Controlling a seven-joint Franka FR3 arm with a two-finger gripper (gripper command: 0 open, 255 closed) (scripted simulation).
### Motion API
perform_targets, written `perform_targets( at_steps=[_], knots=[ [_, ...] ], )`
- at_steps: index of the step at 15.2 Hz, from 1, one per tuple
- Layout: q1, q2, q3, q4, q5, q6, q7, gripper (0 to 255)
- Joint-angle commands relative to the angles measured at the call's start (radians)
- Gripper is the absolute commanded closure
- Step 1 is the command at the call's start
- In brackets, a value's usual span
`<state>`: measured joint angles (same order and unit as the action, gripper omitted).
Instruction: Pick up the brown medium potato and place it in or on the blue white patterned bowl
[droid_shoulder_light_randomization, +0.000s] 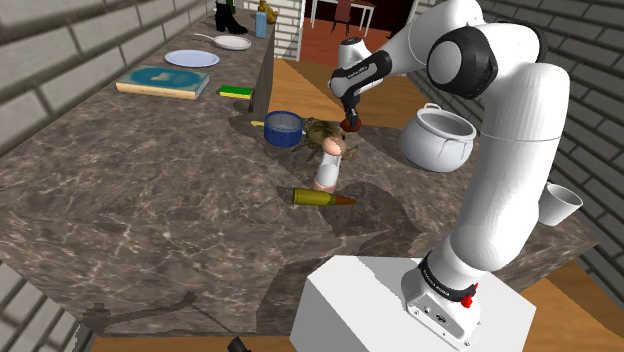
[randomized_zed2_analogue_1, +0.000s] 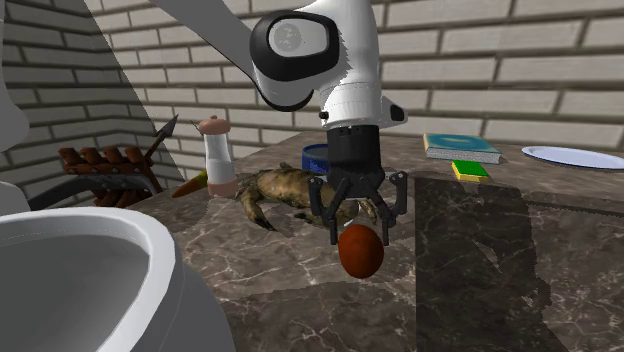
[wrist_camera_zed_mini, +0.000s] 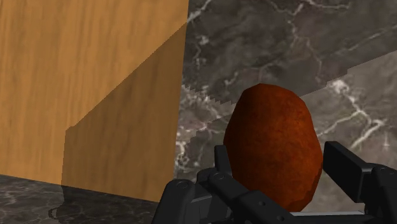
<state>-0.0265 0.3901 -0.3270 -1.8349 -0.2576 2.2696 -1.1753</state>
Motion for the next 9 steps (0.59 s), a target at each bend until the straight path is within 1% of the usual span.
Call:
perform_targets(
  at_steps=[1,9],
  knots=[
    [0.000,0.000,0.000,0.000,0.000,0.000,0.000,255],
    [0.006,-0.051,-0.002,0.040,-0.001,-0.087,-0.021,255]
  ],
)
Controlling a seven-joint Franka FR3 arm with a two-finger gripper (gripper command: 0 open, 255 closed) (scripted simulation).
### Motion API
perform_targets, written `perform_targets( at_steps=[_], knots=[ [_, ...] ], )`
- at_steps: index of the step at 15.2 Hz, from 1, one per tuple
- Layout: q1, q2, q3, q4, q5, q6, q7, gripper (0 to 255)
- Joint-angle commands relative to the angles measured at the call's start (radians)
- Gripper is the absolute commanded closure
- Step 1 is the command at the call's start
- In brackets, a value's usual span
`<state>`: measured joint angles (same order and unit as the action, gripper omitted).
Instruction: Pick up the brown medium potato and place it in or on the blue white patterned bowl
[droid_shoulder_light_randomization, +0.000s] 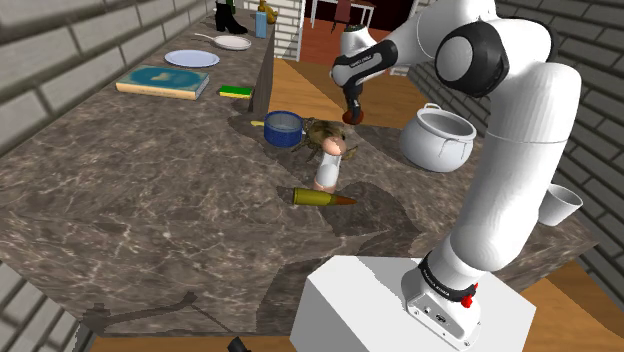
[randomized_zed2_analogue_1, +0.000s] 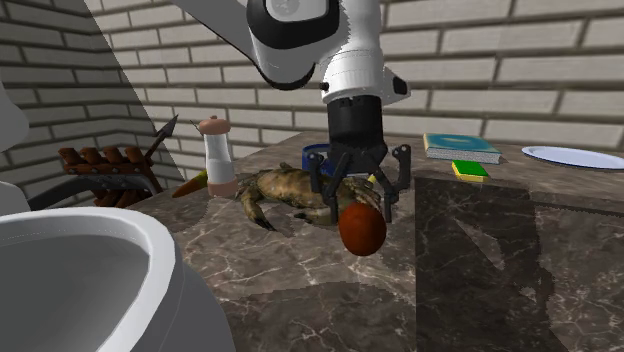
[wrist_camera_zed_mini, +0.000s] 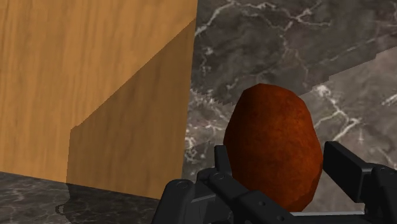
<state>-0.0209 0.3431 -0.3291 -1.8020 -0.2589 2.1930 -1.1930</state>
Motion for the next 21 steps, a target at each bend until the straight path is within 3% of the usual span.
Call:
perform_targets(
  at_steps=[1,21],
  knots=[
    [0.001,-0.010,0.000,0.013,0.001,-0.022,-0.006,255],
    [0.008,-0.083,-0.002,0.184,0.008,-0.257,-0.065,255]
  ],
)
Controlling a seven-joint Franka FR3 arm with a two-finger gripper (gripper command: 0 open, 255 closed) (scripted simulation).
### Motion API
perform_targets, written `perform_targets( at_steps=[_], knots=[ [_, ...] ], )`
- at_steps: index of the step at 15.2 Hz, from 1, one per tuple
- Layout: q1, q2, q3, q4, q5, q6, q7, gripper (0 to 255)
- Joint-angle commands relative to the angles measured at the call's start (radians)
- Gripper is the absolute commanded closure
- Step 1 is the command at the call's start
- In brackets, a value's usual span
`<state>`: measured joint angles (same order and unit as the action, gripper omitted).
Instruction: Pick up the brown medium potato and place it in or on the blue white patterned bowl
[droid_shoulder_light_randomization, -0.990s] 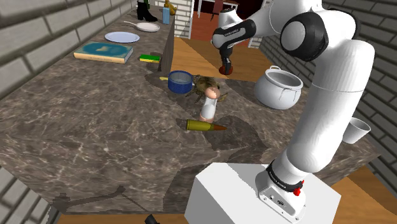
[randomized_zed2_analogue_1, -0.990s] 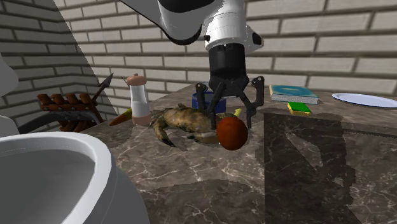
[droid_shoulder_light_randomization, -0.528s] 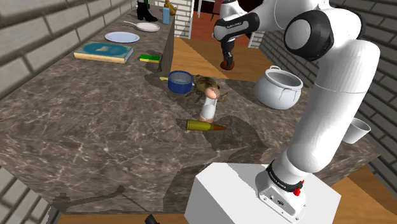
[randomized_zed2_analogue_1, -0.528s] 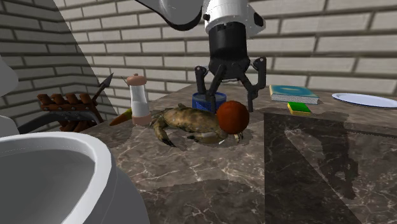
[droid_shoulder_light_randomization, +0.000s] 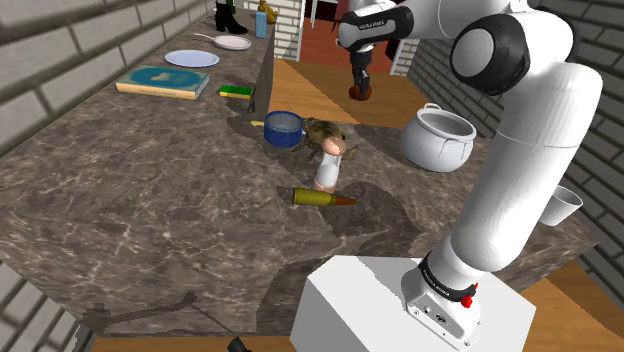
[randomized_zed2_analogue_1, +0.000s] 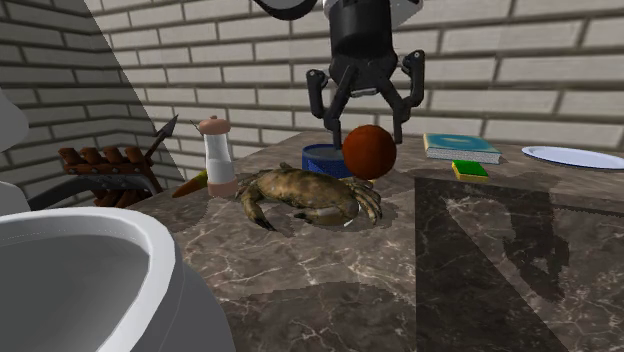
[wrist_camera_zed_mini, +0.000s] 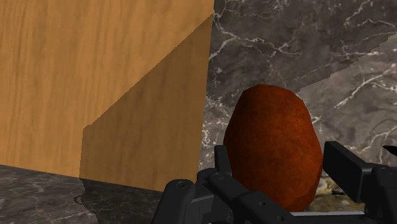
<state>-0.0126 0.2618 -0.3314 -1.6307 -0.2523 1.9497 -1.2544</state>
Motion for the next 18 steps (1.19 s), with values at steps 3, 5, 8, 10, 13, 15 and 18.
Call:
perform_targets(
  at_steps=[3,5,8,10,13,15,18],
  knots=[
    [0.000,-0.005,0.000,0.048,0.003,-0.051,-0.014,255],
    [0.015,-0.010,0.007,0.051,-0.001,-0.066,0.006,255],
    [0.059,-0.018,0.030,0.053,-0.011,-0.095,0.069,255],
    [0.087,-0.018,0.046,0.061,-0.015,-0.116,0.109,255],
    [0.128,-0.011,0.070,0.083,-0.019,-0.150,0.168,255],
    [0.155,-0.002,0.086,0.104,-0.019,-0.175,0.205,255],
    [0.194,0.021,0.109,0.147,-0.018,-0.214,0.259,255]
  ],
)
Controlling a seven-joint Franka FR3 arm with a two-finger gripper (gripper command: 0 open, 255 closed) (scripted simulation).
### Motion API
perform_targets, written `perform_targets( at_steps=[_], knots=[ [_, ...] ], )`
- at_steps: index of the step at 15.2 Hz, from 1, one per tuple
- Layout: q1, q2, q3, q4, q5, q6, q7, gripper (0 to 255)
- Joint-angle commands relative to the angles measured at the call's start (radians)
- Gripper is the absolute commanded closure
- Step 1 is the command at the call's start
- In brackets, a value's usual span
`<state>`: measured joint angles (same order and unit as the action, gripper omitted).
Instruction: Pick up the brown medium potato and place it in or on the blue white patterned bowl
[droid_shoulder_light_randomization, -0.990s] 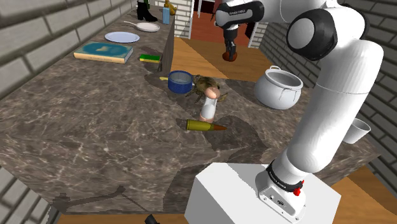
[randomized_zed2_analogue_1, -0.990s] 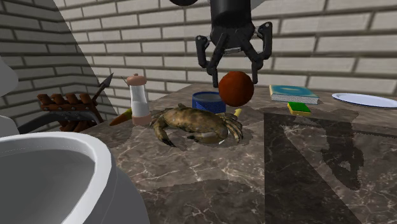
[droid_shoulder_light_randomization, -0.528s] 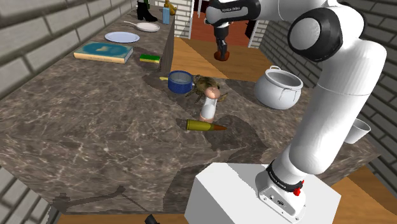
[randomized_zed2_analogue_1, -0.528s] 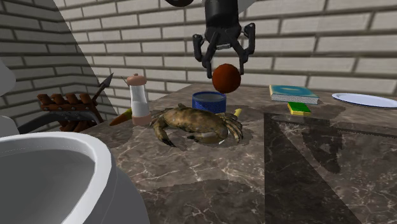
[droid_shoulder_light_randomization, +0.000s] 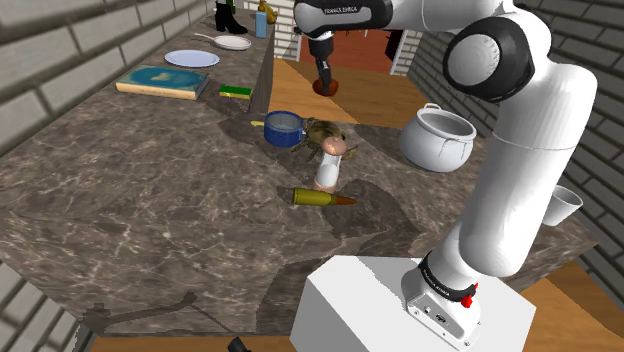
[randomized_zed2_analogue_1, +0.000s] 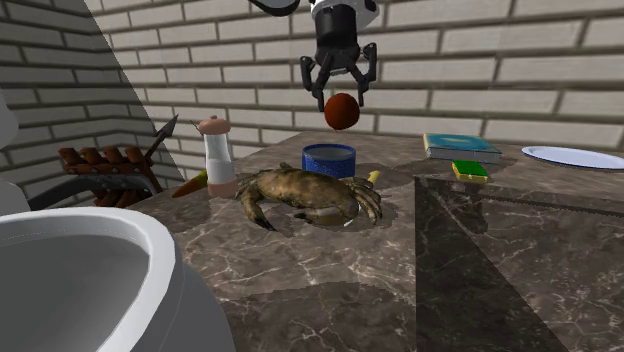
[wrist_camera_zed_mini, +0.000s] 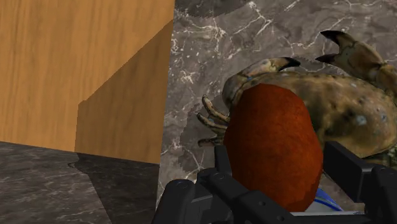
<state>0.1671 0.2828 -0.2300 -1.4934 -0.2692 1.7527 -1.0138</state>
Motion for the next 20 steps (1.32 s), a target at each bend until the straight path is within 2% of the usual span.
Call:
perform_targets(
  at_steps=[1,6,11,20],
  knots=[
    [0.027,0.010,0.015,0.027,0.000,-0.030,0.036,255],
    [0.089,0.075,0.050,0.140,0.008,-0.106,0.117,255],
    [0.145,0.170,0.078,0.298,0.018,-0.195,0.185,255],
    [0.146,0.155,0.080,0.156,0.014,-0.073,0.218,255]
  ],
)
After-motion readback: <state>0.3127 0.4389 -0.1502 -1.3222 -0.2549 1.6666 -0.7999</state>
